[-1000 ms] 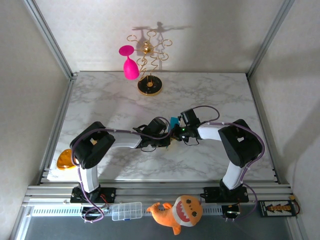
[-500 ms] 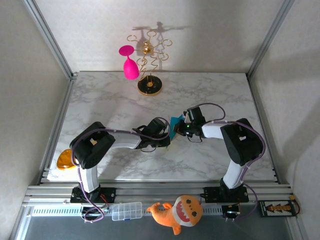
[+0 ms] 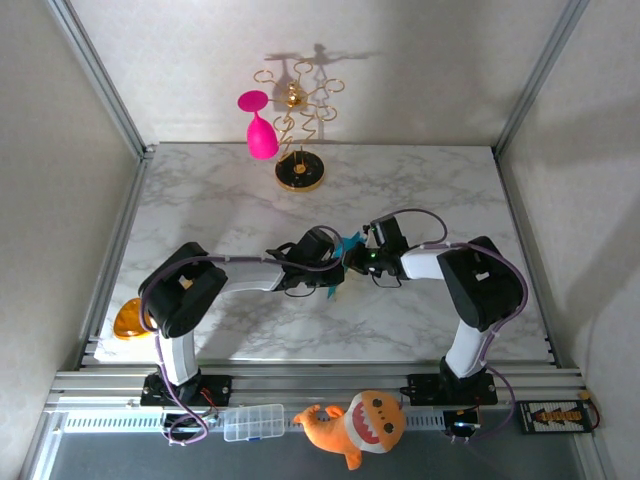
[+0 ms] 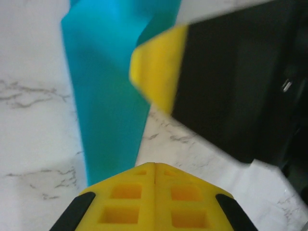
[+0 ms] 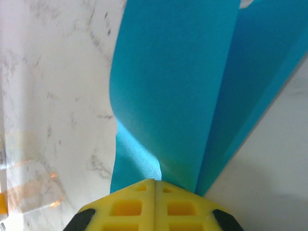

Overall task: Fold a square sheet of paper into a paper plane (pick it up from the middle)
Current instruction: Fold the wing for the fifth time at the center of the table.

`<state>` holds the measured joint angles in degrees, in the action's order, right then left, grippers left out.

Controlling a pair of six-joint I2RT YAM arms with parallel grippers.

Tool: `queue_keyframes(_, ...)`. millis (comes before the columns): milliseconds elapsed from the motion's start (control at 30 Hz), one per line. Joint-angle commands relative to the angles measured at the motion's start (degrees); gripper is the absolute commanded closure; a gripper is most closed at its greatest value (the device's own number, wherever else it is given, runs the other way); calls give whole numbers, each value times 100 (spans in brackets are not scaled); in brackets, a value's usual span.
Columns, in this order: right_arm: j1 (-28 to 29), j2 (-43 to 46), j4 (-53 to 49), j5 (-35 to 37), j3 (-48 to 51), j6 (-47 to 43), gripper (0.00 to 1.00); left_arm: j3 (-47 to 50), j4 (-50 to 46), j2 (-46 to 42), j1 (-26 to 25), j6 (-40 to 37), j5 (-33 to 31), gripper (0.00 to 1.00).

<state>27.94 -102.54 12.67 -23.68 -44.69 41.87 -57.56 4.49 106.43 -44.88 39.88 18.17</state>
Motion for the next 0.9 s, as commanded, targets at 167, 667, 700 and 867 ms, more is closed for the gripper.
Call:
queue_keyframes(167,127,15,-36,-102,99,261,98,-1,-191,135,85,104,-282,100)
queue_keyframes(667,-154,-66,-60,88,-112,-9,98,247,-582,420,15,-41,-350,100)
queue_keyframes(700,-226,-86,-50,92,-164,-35,98,290,-596,420,6,-42,-357,100)
queue_keyframes(867,-527,-364,-86,165,-496,-196,97,427,-655,481,-27,-44,-409,100)
